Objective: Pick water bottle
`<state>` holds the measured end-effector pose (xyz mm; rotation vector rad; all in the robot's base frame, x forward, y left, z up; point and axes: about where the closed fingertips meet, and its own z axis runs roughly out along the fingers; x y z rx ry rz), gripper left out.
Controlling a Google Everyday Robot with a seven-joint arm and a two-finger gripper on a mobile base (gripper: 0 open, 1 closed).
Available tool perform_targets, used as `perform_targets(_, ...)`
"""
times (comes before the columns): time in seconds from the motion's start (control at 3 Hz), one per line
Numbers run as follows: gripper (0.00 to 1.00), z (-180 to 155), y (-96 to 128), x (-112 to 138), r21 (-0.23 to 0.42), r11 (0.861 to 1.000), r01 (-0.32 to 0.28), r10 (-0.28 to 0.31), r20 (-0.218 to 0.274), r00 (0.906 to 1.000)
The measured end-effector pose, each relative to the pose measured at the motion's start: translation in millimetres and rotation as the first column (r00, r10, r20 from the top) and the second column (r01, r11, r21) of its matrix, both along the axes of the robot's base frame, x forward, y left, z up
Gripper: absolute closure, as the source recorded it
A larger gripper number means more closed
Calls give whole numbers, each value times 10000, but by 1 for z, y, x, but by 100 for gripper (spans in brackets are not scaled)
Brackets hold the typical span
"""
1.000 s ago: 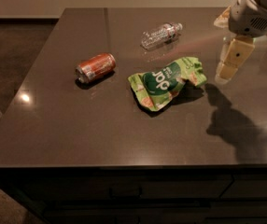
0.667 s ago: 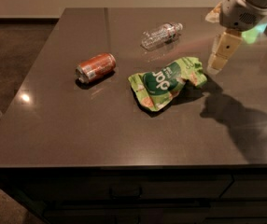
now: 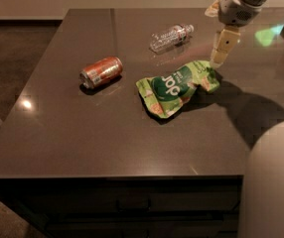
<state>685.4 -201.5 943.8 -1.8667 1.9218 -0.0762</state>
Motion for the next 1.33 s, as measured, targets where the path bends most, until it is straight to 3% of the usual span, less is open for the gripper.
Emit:
perform_targets(0.67,0,-9,32,40,-1019,9894,-1033,1138,1042,9880)
perform_targets(1.33,0,-9,61,68,-2226,9680,-1157,1622,2033,9656)
